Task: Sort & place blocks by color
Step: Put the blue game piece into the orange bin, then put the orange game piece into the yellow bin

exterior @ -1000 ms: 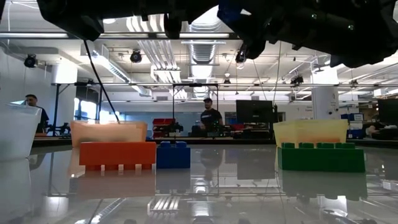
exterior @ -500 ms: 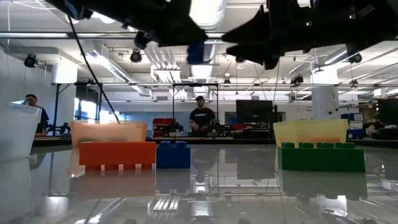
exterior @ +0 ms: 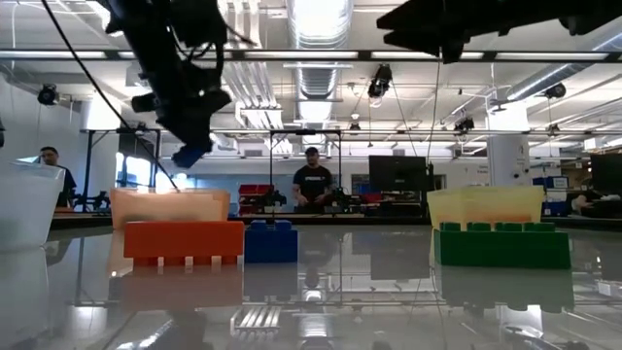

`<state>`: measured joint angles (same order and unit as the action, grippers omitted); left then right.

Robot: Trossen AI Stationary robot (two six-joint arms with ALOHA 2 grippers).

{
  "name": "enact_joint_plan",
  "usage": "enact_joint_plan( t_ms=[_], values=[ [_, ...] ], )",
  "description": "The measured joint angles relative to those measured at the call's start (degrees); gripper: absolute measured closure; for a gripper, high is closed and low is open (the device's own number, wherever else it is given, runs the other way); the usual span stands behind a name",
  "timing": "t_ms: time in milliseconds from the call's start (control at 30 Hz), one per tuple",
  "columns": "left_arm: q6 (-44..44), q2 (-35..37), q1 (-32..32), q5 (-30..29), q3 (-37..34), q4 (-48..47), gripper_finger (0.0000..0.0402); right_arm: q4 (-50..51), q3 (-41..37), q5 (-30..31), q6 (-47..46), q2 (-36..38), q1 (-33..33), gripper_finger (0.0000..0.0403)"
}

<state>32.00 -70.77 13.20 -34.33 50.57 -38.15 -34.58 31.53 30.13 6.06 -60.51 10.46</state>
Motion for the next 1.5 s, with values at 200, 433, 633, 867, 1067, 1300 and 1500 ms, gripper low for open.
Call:
enact_joint_plan(
  t_ms=[200,433,633,867,1067,1300,1500],
  values=[
    [-13.4,-2.2,14.4,11.4,0.9,-3.9,0.0277,0.5,0.0,0.0,2.6,2.8,0.0,0.0175],
    [-32.9,-7.3,21.6,19.8,4.8,-5.0,0.0277,3.1,0.0,0.0,3.0,3.1,0.0,0.0175],
    [-50.0,-12.3,22.0,20.6,6.9,-7.5,0.0277,3.5,0.0,0.0,2.8,3.0,0.0,0.0176],
    [-54.9,-15.9,22.0,18.8,6.8,-8.1,0.0246,4.7,0.0,0.0,2.4,2.9,0.0,0.0177],
    [-54.4,-16.0,22.0,18.6,6.8,-7.9,0.0241,4.8,0.0,0.0,2.0,2.9,0.0,0.0177],
    [-50.0,-14.2,21.5,17.5,6.8,-8.0,0.0239,4.9,0.0,0.0,1.9,2.9,0.0,0.0177],
    [-39.1,-10.0,16.8,18.0,6.8,-9.0,0.0238,5.8,0.0,0.0,1.3,2.9,0.0,0.0177]
  ],
)
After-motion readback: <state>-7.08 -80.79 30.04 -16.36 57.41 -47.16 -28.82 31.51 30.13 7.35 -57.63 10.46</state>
